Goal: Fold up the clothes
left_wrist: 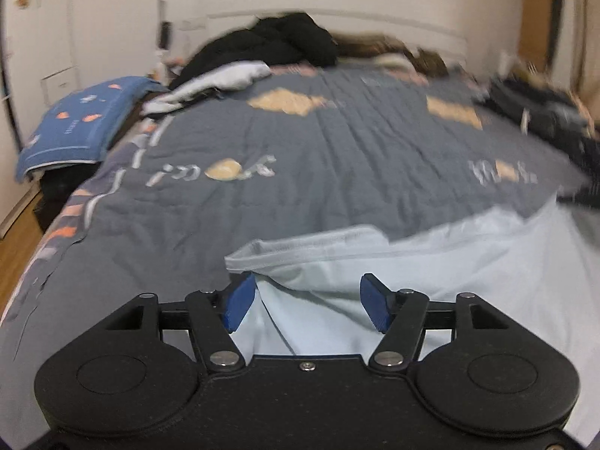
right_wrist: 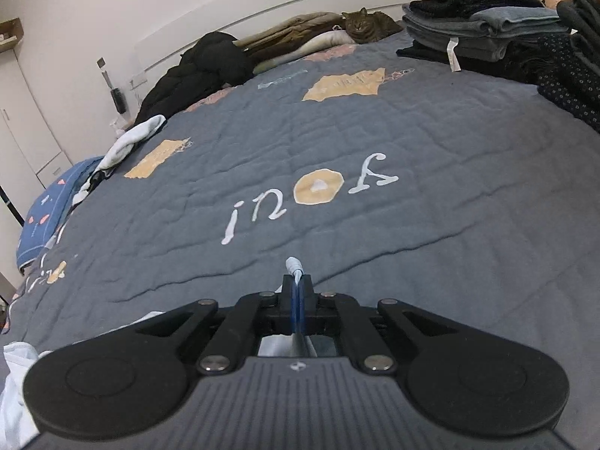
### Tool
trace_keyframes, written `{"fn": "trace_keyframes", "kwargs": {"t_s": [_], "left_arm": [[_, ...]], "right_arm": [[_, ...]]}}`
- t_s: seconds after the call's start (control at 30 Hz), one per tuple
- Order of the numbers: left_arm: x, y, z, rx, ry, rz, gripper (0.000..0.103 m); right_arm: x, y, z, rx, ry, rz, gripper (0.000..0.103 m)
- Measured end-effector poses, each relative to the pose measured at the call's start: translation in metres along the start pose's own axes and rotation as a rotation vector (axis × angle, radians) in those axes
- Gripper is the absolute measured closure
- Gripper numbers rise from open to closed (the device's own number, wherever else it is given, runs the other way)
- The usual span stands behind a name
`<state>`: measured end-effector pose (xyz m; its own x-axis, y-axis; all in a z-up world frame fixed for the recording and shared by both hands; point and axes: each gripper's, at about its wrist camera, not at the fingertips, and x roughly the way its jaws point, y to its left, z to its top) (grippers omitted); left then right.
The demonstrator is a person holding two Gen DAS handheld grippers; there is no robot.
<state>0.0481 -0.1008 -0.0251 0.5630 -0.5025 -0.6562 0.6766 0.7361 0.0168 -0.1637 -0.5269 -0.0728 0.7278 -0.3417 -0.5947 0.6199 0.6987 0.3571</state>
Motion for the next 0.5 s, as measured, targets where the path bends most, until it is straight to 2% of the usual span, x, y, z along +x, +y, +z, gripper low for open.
{"fn": "trace_keyframes", "kwargs": {"t_s": [0.1, 0.13, 0.17, 0.27, 0.33, 0.5], "left_arm": [[0.032, 0.002, -0.006, 0.028, 0.09, 0.01, 0.043], [0.041, 0.003, -0.009, 0.022, 0.114, 0.012, 0.05], [0.047, 0.006, -0.013, 0.014, 0.128, 0.008, 0.066], [0.048, 0.018, -0.016, -0.058, 0.14, -0.021, 0.097], [0.033, 0.029, -0.012, -0.093, 0.135, -0.038, 0.1], [-0.017, 0.055, -0.001, -0.075, 0.17, -0.071, 0.101]], "right_arm": [[-0.003, -0.001, 0.0, 0.003, -0.001, 0.011, 0.102], [-0.004, -0.001, 0.0, 0.005, -0.002, 0.013, 0.102], [-0.005, -0.002, 0.0, 0.01, -0.003, 0.017, 0.102], [-0.007, -0.004, 0.002, 0.03, -0.01, 0.029, 0.102], [-0.007, -0.007, 0.004, 0.059, -0.021, 0.039, 0.102], [-0.005, -0.004, 0.002, 0.07, -0.017, 0.062, 0.102]]}}
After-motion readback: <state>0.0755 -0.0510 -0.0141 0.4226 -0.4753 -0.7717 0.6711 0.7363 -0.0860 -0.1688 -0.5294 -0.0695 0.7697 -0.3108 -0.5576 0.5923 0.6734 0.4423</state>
